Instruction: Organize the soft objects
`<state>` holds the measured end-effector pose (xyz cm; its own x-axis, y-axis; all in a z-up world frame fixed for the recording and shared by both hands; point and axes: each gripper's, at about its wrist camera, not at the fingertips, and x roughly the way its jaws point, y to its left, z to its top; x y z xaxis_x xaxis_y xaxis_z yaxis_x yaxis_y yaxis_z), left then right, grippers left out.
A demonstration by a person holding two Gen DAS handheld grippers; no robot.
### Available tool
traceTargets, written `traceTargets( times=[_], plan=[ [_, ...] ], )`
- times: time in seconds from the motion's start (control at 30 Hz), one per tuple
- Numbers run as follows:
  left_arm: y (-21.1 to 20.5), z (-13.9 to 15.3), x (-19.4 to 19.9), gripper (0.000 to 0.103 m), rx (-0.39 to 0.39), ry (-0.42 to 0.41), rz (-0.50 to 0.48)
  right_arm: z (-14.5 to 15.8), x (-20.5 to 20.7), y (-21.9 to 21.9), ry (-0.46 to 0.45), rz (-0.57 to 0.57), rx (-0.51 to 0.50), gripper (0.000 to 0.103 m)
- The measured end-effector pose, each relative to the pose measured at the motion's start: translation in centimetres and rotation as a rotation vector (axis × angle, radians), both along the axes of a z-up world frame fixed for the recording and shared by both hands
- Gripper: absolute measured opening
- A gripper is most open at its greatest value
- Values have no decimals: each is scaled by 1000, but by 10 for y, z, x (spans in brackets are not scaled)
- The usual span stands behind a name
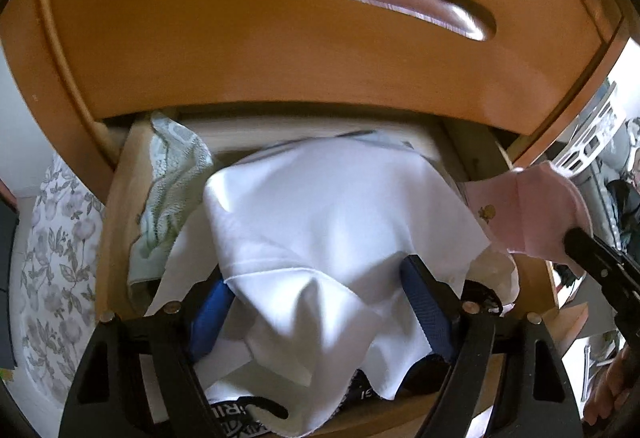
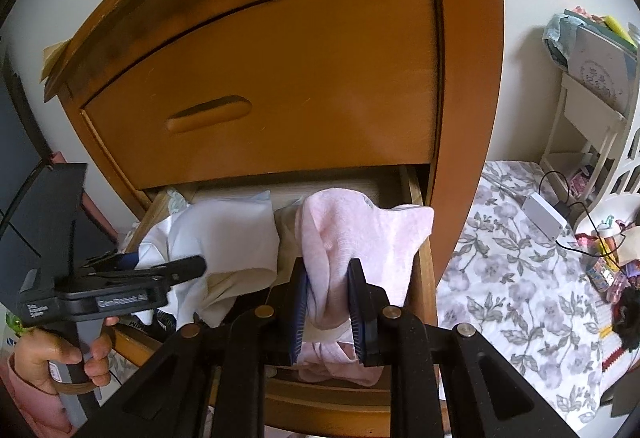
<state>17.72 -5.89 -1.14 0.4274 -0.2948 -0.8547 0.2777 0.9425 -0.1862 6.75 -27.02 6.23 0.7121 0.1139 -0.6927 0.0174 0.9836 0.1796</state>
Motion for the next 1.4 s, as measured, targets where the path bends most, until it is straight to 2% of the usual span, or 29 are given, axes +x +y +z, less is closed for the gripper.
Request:
traceTargets(
  times=[0.33,0.43,0.5,0.6,0.7,0.8,1.13,1.4],
  plan=[
    [-12,-3,7,81,12,21,2,0,-1,2,4,13,9,20],
    [-11,-5,5,71,17,22,-4,1,-3,2,0,12,10,20],
    [-10,-5,6,54,18,20,7,1,-3,2,0,10,11,20],
    [-1,-5,8,35,1,14,35,2,-3,3,0,11,12,20],
    [6,-4,8,25,-27,2,52,0,-3,2,4,12,13,20],
    [14,0,4,19,-67,-20,61,0,-3,1,6,8,15,20],
    [39,28,-21,15,-167,-97,80,4,-8,0,0,-3,15,20],
    [55,64,-35,14,-237,-164,87,10,-17,-1,-10,-11,19,20]
  ],
)
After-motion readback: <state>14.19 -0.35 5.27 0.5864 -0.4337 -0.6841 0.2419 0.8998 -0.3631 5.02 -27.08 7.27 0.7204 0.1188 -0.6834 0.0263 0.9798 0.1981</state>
